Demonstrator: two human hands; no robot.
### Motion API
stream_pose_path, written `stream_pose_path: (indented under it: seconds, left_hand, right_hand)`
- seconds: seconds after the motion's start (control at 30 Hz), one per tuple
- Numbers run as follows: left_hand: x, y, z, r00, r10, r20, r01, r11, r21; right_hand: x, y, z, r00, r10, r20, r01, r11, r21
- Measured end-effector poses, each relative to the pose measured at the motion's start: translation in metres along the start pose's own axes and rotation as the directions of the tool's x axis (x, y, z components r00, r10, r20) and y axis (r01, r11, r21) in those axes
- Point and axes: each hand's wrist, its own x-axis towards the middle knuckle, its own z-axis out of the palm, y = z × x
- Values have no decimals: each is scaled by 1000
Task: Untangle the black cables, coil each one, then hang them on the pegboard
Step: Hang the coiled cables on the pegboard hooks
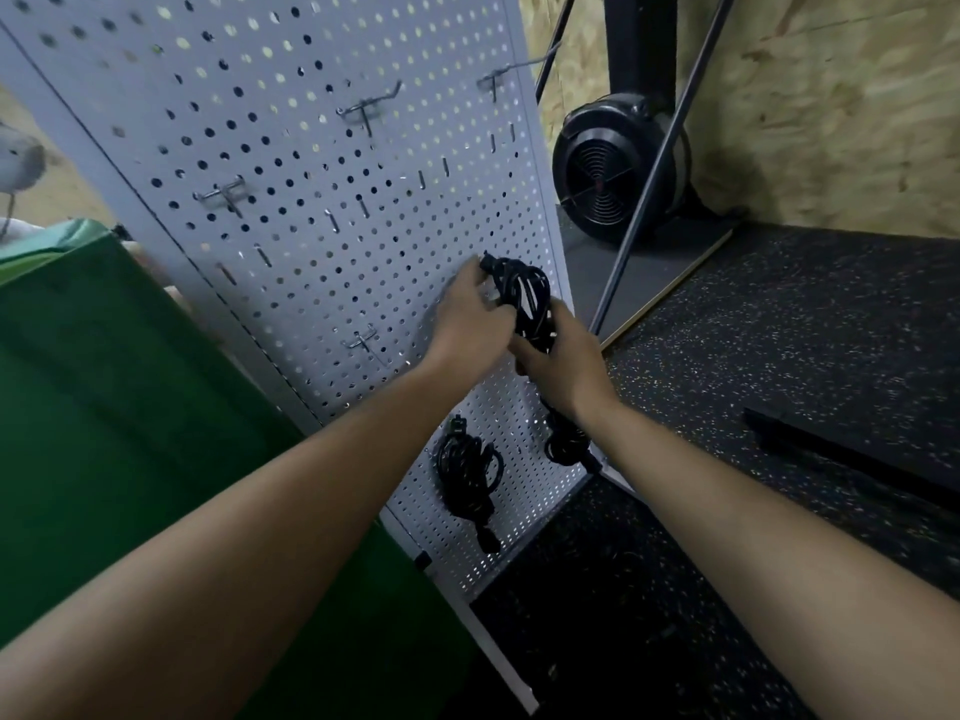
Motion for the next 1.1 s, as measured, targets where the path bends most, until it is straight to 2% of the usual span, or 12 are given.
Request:
stream_pose_path:
  seconds: [0.13, 0.27, 0.4, 0.47, 0.53, 0.7, 0.83, 0.9, 1.0, 1.1]
  left_hand:
    - [-7, -1, -2, 999, -35, -7, 35, 998, -52]
    - [-15, -5, 0, 999, -30, -17, 30, 999, -21]
    - [-38, -15, 10, 978, 95, -187, -85, 995, 60]
    - [-57, -22, 20, 957, 186, -224, -172, 982, 83]
    - [-79, -32, 34, 957, 232, -175, -217, 971, 102]
    - [-120, -77, 78, 963, 259, 79, -269, 951, 155]
    - [-145, -127, 115, 953, 109, 281, -179, 955, 236]
    - [-159, -159, 138, 923, -39, 384, -88, 947, 308]
    - [-182, -209, 169, 782, -317, 536, 24, 876, 482]
    - [-207, -245, 195, 652, -439, 618, 39, 834, 551]
  right_hand:
    - [4, 4, 2, 998, 64, 6, -64, 997, -31]
    - [-2, 3, -9, 986, 158, 52, -152, 983, -104]
    - [-25, 11, -34, 979, 196, 59, -177, 954, -244]
    - [-41, 21, -51, 968, 223, 115, -167, 915, -368]
    - [-61, 35, -66, 943, 260, 206, -128, 859, -496]
    - [-111, 76, -92, 852, 379, 360, -7, 697, -717]
    - [-149, 117, -93, 776, 465, 426, 85, 592, -802]
    - [-168, 133, -90, 715, 518, 469, 148, 544, -826]
    - [-188, 150, -88, 622, 581, 524, 224, 510, -831]
    - [-195, 165, -90, 557, 627, 545, 257, 495, -830]
